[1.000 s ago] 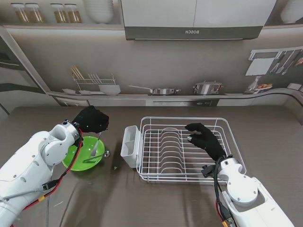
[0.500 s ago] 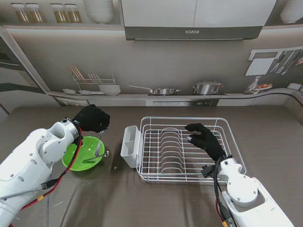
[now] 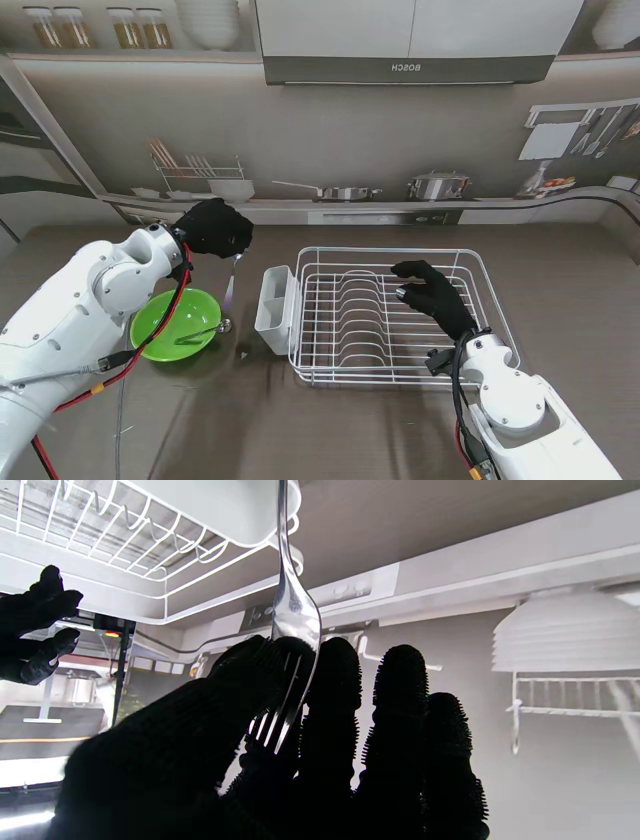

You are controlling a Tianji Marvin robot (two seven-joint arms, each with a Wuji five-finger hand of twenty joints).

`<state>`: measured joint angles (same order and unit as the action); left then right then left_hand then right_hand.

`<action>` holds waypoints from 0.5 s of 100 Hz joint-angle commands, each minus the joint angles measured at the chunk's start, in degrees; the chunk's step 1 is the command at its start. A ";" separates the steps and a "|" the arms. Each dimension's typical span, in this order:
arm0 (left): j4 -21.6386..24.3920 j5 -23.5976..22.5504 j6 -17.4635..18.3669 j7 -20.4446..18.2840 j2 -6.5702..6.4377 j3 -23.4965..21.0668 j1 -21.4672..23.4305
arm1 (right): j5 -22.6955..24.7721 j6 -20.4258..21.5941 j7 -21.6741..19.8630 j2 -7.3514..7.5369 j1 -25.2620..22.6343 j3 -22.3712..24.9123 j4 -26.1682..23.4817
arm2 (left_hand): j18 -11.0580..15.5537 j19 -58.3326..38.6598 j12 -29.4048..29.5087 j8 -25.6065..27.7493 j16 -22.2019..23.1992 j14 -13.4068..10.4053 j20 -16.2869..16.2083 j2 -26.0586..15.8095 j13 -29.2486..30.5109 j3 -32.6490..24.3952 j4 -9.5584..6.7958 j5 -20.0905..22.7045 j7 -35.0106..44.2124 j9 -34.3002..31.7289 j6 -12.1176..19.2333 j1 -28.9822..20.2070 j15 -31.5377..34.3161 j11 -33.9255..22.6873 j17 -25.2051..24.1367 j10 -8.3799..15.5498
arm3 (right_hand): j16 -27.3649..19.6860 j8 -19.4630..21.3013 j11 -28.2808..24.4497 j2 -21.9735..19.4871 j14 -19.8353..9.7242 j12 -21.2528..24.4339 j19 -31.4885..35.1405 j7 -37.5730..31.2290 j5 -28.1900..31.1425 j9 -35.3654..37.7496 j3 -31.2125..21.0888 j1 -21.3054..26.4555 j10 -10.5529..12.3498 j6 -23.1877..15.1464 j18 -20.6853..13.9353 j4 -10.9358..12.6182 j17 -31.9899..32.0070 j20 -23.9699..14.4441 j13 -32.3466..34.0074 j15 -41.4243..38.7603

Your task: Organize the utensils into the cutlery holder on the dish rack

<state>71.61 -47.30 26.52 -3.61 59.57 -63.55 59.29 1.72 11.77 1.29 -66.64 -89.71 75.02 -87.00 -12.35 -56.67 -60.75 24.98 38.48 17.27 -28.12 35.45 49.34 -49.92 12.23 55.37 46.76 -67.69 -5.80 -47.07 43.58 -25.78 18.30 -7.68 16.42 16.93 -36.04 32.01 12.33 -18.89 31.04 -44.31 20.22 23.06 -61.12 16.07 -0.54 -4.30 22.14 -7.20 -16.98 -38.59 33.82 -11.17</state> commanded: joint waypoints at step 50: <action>-6.66 6.61 0.77 1.92 3.34 9.25 -10.78 | -0.14 0.09 -0.49 -0.30 -0.18 0.39 -0.16 | -0.48 -2.59 -1.43 2.11 0.77 2.02 -0.58 -0.16 0.67 -3.44 0.81 2.14 4.46 -2.06 3.46 -2.15 1.09 0.12 -0.21 0.67 | 0.17 -1.18 0.39 -1.09 -0.29 0.11 -0.96 -0.19 -1.72 -0.02 0.39 -1.42 0.00 -0.17 -1.54 1.60 -0.39 -1.19 0.78 0.70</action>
<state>65.08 -41.10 27.05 -1.10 61.95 -54.55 49.52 1.68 11.83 1.50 -66.70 -89.69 75.40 -87.00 -12.43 -56.68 -60.83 25.14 38.51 17.28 -28.12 35.46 49.34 -49.92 12.23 55.37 46.76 -67.69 -5.80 -47.06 43.58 -25.74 18.31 -7.69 16.42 16.93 -36.04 32.01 12.33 -18.89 31.03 -44.31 20.22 23.06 -61.12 16.07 -0.58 -4.30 22.14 -7.19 -16.98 -38.59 33.82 -11.17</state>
